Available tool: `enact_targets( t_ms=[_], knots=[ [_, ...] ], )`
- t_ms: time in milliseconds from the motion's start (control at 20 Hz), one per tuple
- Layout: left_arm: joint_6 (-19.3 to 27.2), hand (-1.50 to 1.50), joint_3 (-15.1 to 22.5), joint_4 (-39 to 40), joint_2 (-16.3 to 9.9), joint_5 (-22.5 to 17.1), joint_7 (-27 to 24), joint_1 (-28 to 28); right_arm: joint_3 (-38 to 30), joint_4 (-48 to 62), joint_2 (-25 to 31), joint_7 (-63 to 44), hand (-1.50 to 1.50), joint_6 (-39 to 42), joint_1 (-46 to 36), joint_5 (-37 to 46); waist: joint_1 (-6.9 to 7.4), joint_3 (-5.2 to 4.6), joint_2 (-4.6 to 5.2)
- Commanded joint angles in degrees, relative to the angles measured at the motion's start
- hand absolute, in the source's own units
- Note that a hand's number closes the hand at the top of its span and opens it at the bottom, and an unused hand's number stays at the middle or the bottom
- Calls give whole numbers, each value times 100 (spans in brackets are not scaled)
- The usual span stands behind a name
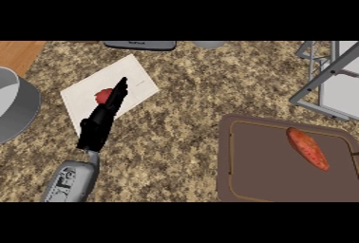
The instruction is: Pick the squash from the tray and place it in the tiered shelf
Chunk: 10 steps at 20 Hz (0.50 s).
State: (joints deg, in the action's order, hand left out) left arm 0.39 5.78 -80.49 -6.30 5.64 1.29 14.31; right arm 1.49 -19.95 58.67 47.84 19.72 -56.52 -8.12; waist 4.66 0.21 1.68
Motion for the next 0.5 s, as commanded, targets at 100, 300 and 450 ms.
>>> enact_targets(
  t_ms=[100, 300, 450],
  knots=[
    [110, 0, 154, -42, 173, 110, -127, -165, -160, 515, -90, -8, -150, 1102, -337, -178, -12, 7, -12],
    [93, 0, 96, -213, 40, 116, -66, -312, -195, 559, 180, -54, -150, 1763, -367, -230, -66, 8, -38],
    [160, 0, 57, -69, 96, 153, 48, -12, -199, 502, 195, -303, -150, 2013, -611, -268, -60, 11, 1]
  ],
)
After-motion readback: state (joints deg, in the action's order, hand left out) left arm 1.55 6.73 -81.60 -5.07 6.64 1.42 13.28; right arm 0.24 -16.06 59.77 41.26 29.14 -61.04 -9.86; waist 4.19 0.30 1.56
